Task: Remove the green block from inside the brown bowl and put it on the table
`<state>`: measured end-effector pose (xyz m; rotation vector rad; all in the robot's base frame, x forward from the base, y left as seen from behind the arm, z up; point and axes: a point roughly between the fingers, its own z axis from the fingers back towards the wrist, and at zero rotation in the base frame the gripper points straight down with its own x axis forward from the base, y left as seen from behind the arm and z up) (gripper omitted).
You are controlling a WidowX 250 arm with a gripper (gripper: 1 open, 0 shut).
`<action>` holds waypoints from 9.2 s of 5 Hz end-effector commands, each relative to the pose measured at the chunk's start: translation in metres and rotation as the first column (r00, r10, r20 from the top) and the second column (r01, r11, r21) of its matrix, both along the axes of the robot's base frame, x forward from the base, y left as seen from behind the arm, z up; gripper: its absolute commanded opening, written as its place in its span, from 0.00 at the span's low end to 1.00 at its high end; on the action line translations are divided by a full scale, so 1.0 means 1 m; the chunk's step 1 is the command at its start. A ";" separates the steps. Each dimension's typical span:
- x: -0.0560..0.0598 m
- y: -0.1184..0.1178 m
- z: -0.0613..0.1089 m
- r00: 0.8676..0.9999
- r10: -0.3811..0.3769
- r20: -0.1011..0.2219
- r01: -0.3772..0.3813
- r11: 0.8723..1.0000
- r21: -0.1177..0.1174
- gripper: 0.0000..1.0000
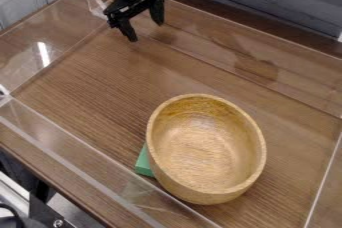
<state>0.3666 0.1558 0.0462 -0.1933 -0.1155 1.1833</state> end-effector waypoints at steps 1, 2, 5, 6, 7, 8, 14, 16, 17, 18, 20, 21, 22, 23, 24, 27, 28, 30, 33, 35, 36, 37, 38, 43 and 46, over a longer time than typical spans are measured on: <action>0.003 0.004 0.015 0.999 0.001 0.042 -0.002 1.000 0.015 1.00; 0.003 0.004 0.012 0.999 -0.006 0.046 0.006 1.000 0.012 1.00; -0.005 -0.001 0.022 0.994 -0.091 0.063 0.092 0.996 -0.006 0.00; -0.008 -0.004 0.028 0.987 -0.146 0.073 0.148 0.989 -0.016 0.00; -0.012 -0.007 0.034 0.975 -0.204 0.084 0.206 0.978 -0.025 0.00; -0.015 -0.011 0.042 0.961 -0.261 0.096 0.265 0.964 -0.032 0.00; -0.053 -0.075 0.060 0.692 -0.687 0.221 0.708 0.705 -0.028 0.00; -0.064 -0.077 0.062 0.602 -0.759 0.249 0.787 0.616 -0.023 0.00; -0.070 -0.079 0.063 0.557 -0.788 0.262 0.820 0.572 -0.019 0.00; -0.077 -0.081 0.065 0.503 -0.820 0.273 0.855 0.519 -0.014 0.00; -0.090 -0.086 0.069 0.398 -0.869 0.295 0.909 0.416 -0.002 0.00; -0.094 -0.086 0.069 0.354 -0.883 0.308 0.928 0.374 0.004 0.00; -0.088 -0.085 0.062 0.307 -0.900 0.308 0.945 0.327 0.014 0.00; -0.083 -0.084 0.054 0.260 -0.916 0.307 0.960 0.280 0.024 0.00; -0.080 -0.084 0.047 0.214 -0.927 0.307 0.971 0.235 0.033 0.00; -0.080 -0.090 0.035 0.157 -0.939 0.307 0.984 0.177 0.036 0.00; -0.080 -0.091 0.035 0.146 -0.940 0.307 0.986 0.165 0.037 0.00; -0.081 -0.091 0.033 0.128 -0.943 0.308 0.989 0.146 0.035 0.00; -0.080 -0.088 0.037 0.112 -0.945 0.307 0.991 0.129 0.034 1.00; -0.088 -0.089 0.037 0.100 -0.947 0.304 0.993 0.117 0.036 1.00; -0.092 -0.084 0.041 0.108 -0.947 0.303 0.991 0.127 0.042 0.00; -0.093 -0.080 0.047 0.122 -0.945 0.303 0.988 0.145 0.055 0.00; -0.091 -0.080 0.049 0.117 -0.946 0.303 0.988 0.141 0.059 1.00; -0.093 -0.091 0.033 0.063 -0.946 0.319 0.994 0.088 0.066 0.00; -0.101 -0.090 0.023 0.050 -0.940 0.336 0.995 0.076 0.062 0.00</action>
